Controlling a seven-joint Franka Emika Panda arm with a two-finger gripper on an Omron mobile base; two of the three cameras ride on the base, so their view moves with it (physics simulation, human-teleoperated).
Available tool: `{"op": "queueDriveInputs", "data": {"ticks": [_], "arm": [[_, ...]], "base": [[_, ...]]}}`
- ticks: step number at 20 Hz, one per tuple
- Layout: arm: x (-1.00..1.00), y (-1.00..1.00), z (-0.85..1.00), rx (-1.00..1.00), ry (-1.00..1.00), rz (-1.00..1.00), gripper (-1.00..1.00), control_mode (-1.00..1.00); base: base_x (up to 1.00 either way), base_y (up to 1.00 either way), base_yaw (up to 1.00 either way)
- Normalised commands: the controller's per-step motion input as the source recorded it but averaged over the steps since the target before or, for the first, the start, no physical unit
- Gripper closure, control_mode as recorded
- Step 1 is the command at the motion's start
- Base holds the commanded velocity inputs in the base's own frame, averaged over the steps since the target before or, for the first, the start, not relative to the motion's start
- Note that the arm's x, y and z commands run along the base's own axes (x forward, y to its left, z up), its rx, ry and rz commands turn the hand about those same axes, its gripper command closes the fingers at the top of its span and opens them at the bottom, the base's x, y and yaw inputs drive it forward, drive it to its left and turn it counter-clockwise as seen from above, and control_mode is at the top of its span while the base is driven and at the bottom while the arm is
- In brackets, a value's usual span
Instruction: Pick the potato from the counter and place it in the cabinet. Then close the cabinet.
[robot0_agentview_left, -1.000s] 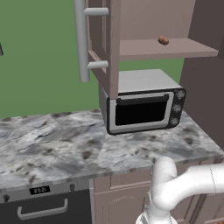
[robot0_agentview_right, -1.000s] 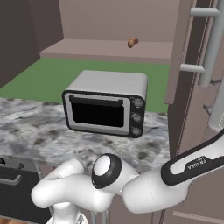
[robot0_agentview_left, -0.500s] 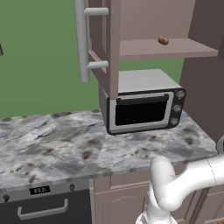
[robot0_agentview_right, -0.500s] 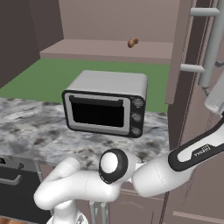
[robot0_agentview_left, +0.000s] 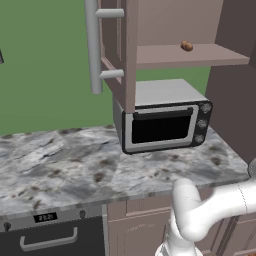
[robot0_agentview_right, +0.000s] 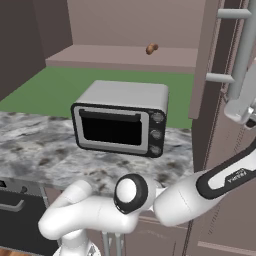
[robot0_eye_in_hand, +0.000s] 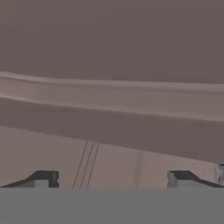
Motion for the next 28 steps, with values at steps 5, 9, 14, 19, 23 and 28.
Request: {"op": "queueDriveInputs", "data": {"ticks": [5,9,14,19,23,28], "arm": [[0.03,1.0,0.06,0.0,-0.07,0.12,-1.0,-1.0],[-0.11,1.0,0.19,-0.01,-0.14,0.09,-1.0,-1.0],[-0.41,1.0,0.07,-0.07,-0.23,0.08,-1.0,-1.0],[-0.06,1.0,0.06,-0.01,-0.1,0.0,-1.0,-1.0],[0.0,1.0,0.15,0.0,-0.01,-0.13,-1.0,-1.0],[-0.01,1.0,0.17,0.0,-0.01,-0.31,-1.0,-1.0]], "base": [[0.0,0.0,0.0],[0.0,0.0,0.0],[0.0,0.0,0.0],[0.0,0.0,0.0],[0.0,0.0,0.0],[0.0,0.0,0.0]]}}
